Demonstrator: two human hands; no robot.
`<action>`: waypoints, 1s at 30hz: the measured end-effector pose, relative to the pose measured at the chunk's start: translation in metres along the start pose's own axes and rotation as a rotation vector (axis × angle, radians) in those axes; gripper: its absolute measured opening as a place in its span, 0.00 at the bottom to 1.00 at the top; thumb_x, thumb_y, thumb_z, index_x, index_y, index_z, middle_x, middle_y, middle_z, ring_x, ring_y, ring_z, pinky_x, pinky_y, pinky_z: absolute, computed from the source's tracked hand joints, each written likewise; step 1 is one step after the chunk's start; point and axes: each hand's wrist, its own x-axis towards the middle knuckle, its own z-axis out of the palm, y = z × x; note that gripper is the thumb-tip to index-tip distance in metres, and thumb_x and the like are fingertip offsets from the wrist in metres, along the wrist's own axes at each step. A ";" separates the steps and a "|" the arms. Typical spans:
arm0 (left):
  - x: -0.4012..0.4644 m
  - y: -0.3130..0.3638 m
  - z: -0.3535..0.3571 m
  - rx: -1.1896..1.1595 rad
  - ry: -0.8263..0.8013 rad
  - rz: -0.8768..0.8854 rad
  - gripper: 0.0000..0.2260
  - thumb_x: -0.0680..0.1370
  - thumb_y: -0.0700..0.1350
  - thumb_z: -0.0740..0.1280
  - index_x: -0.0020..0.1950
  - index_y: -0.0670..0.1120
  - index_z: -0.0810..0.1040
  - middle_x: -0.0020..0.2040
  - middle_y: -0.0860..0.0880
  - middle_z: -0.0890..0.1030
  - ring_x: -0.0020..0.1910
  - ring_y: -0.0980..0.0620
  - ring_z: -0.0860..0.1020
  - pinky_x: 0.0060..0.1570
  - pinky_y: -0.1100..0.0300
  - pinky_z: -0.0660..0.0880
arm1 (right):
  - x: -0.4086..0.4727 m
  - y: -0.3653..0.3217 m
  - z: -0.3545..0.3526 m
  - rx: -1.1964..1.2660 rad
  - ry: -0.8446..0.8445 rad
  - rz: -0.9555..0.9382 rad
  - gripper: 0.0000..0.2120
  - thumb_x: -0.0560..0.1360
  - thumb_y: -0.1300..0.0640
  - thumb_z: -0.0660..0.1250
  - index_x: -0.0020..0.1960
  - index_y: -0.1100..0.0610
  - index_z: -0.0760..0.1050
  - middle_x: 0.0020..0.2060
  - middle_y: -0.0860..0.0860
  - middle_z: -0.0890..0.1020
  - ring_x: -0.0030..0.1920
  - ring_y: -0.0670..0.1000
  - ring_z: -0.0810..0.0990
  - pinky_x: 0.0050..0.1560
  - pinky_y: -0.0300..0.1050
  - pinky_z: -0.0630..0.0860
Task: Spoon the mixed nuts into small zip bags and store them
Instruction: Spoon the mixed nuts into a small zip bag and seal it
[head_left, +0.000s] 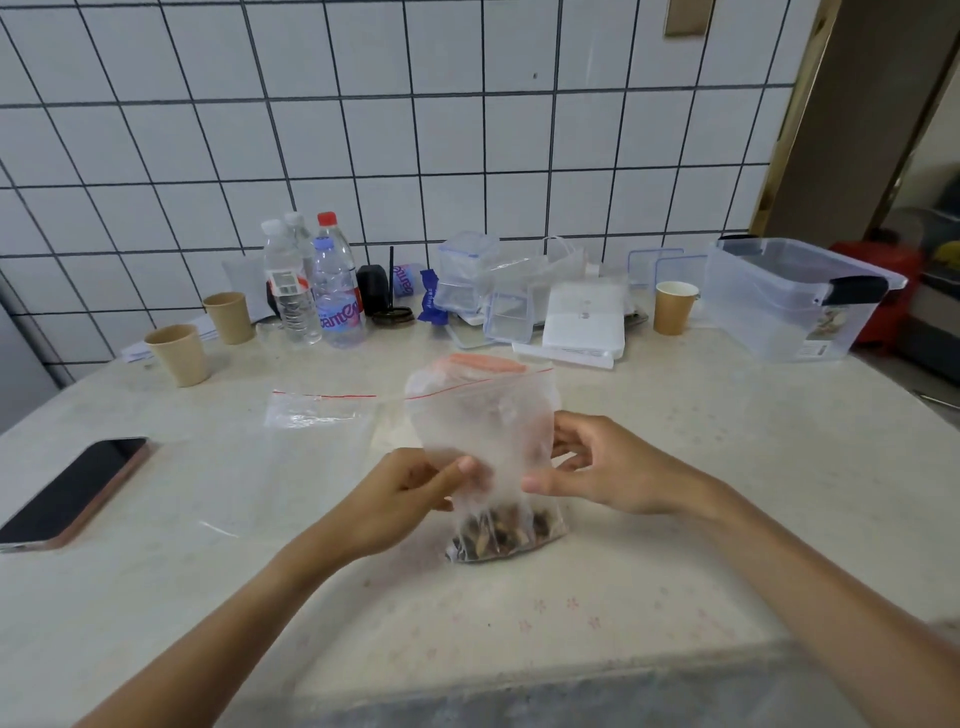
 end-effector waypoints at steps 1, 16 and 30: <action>0.002 0.002 0.002 -0.041 0.000 -0.023 0.16 0.83 0.55 0.61 0.59 0.48 0.84 0.55 0.49 0.87 0.55 0.49 0.85 0.56 0.50 0.82 | 0.001 0.005 0.004 0.036 0.001 0.007 0.18 0.74 0.53 0.78 0.62 0.51 0.79 0.56 0.44 0.86 0.59 0.43 0.84 0.58 0.39 0.79; 0.043 -0.021 0.042 0.070 0.120 0.147 0.10 0.84 0.55 0.64 0.55 0.54 0.84 0.53 0.59 0.86 0.55 0.59 0.83 0.54 0.67 0.75 | 0.000 0.030 -0.038 0.543 0.598 0.043 0.13 0.85 0.56 0.62 0.50 0.64 0.80 0.45 0.62 0.87 0.43 0.59 0.88 0.41 0.44 0.83; 0.049 -0.048 0.059 0.593 0.047 0.355 0.14 0.82 0.60 0.63 0.62 0.58 0.83 0.64 0.68 0.78 0.69 0.68 0.71 0.69 0.57 0.72 | 0.076 0.065 -0.139 0.318 0.796 0.405 0.20 0.84 0.56 0.55 0.47 0.62 0.82 0.40 0.52 0.88 0.47 0.47 0.84 0.42 0.41 0.68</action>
